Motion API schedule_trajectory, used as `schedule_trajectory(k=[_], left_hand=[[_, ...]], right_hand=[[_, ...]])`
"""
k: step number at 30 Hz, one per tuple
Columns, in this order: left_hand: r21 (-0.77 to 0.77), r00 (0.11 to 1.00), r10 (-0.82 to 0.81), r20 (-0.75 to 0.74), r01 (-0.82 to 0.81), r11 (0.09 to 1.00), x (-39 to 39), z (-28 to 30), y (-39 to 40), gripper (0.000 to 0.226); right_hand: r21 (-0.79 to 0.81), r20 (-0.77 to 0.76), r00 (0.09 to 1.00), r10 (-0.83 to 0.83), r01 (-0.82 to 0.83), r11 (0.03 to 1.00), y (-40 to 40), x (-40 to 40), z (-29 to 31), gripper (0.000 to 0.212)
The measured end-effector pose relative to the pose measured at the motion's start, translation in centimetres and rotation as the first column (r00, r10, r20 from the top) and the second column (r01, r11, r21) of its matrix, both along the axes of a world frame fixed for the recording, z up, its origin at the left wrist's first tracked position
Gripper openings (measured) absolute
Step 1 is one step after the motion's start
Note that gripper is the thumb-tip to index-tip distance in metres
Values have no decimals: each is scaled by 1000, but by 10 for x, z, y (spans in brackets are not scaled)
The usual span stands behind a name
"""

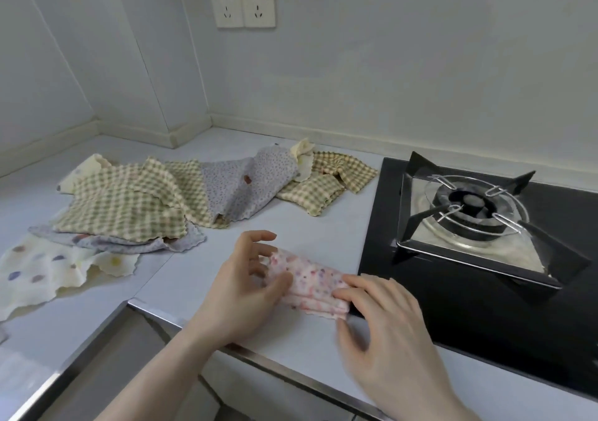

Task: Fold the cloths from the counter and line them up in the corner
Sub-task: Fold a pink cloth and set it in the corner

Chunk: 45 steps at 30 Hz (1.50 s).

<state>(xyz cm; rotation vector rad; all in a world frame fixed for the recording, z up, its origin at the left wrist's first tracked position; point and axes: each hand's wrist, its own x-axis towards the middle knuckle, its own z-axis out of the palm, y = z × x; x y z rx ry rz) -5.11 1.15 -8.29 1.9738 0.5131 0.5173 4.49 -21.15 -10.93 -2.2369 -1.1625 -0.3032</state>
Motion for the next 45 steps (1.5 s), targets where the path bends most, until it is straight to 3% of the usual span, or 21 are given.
schedule_trajectory(k=[6, 9, 11, 15, 21, 26, 30, 35, 45], left_hand=[[-228, 981, 76, -179, -116, 967, 5, 34, -12, 46], [-493, 953, 84, -292, -226, 840, 3, 72, -24, 44], [-565, 949, 96, -302, -259, 783, -8, 107, -32, 44], [-581, 969, -28, -246, -124, 804, -35, 189, -52, 44], [-596, 909, -390, -145, 234, 768, -34, 271, -103, 40], [-545, 778, -622, -86, 486, 683, -7, 309, -170, 40], [-408, 733, -674, -97, 588, 698, 17, 319, -233, 40], [-275, 731, -677, -83, 636, 721, 47, 329, -340, 40], [-279, 719, -684, -122, 637, 719, 100, 336, -548, 34]], right_hand=[[-129, -147, 986, -76, 58, 990, -3, -5, 21, 32], [-297, -294, 949, -114, 22, 955, -5, -24, 61, 40], [-299, -441, 881, -173, 37, 953, -11, -42, 104, 39], [-89, -687, 687, -239, 246, 965, -42, -76, 187, 51], [-36, -882, 427, -198, 359, 933, -113, -89, 269, 45], [93, -902, 420, -101, 419, 903, -182, -94, 306, 25], [115, -862, 465, -199, 563, 818, -243, -95, 316, 12], [175, -875, 442, -198, 670, 722, -339, -90, 321, 14], [181, -908, 371, -197, 770, 612, -550, -60, 335, 10]])
